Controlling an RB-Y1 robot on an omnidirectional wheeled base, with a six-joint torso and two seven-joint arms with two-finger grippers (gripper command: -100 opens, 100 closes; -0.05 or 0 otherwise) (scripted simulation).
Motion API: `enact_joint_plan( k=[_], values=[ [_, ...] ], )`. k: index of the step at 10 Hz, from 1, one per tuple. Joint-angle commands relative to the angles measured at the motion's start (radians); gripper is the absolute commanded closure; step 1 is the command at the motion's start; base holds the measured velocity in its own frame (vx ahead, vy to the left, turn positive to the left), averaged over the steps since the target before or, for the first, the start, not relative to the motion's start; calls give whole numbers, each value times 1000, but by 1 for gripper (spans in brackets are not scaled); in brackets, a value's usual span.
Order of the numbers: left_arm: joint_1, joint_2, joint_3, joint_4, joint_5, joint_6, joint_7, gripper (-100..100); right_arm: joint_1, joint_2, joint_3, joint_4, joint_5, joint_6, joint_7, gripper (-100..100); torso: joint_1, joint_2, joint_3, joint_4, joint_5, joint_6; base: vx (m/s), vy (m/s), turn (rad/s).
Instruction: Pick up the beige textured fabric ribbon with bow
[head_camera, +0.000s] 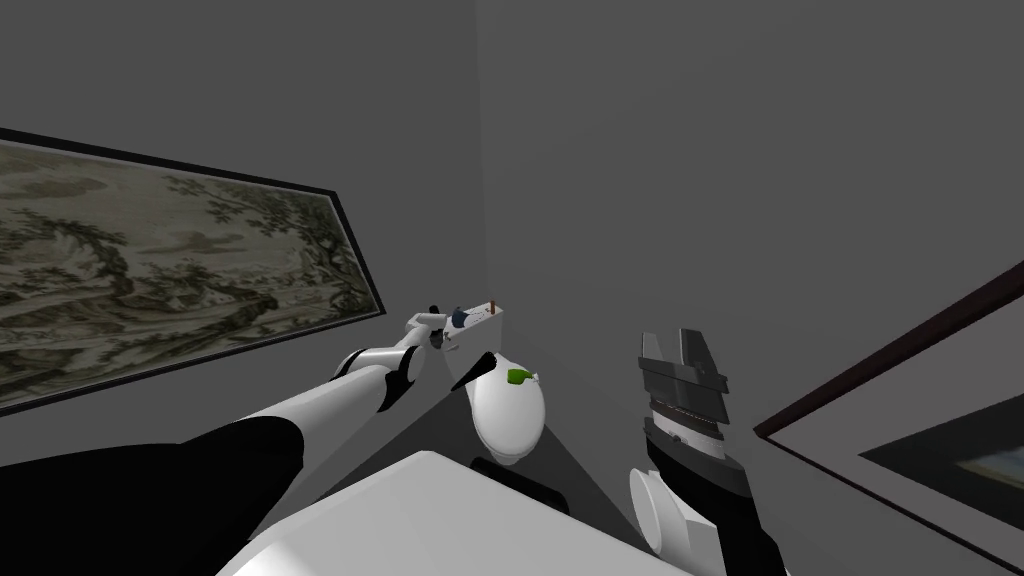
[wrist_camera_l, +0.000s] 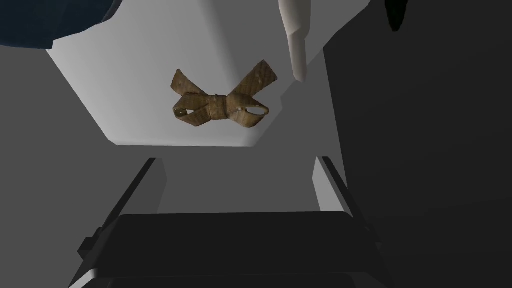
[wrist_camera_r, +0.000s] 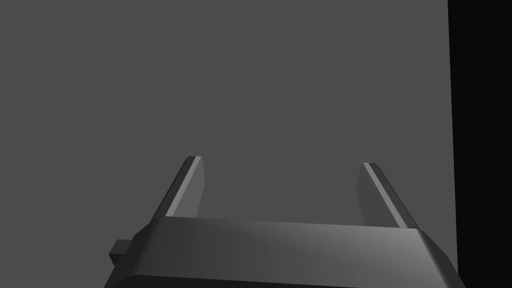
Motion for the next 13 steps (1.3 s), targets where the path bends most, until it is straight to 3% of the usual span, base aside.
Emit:
enact_joint_plan(
  k=[1,4,5,6,13],
  values=[
    [-31,11,13,35,8,34,4,-100,0,0,0,0,0,0,0,0,0,0,0,0,0,0,72,-55,39],
    [-45,16,22,47,13,57,7,-100,0,0,0,0,0,0,0,0,2,-1,-1,0,0,0,68,-27,18],
    [-46,17,23,49,14,60,7,0,0,0,0,0,0,0,0,0,4,1,0,0,1,0,7,-3,-1],
    [-47,6,2,52,5,56,53,-100,0,0,0,0,0,0,0,0,4,3,2,0,1,0,-33,50,-113],
    [-49,-32,-72,67,-23,44,211,-100,0,0,0,0,0,0,0,0,11,7,4,2,3,0,-50,99,-109]
  ],
)
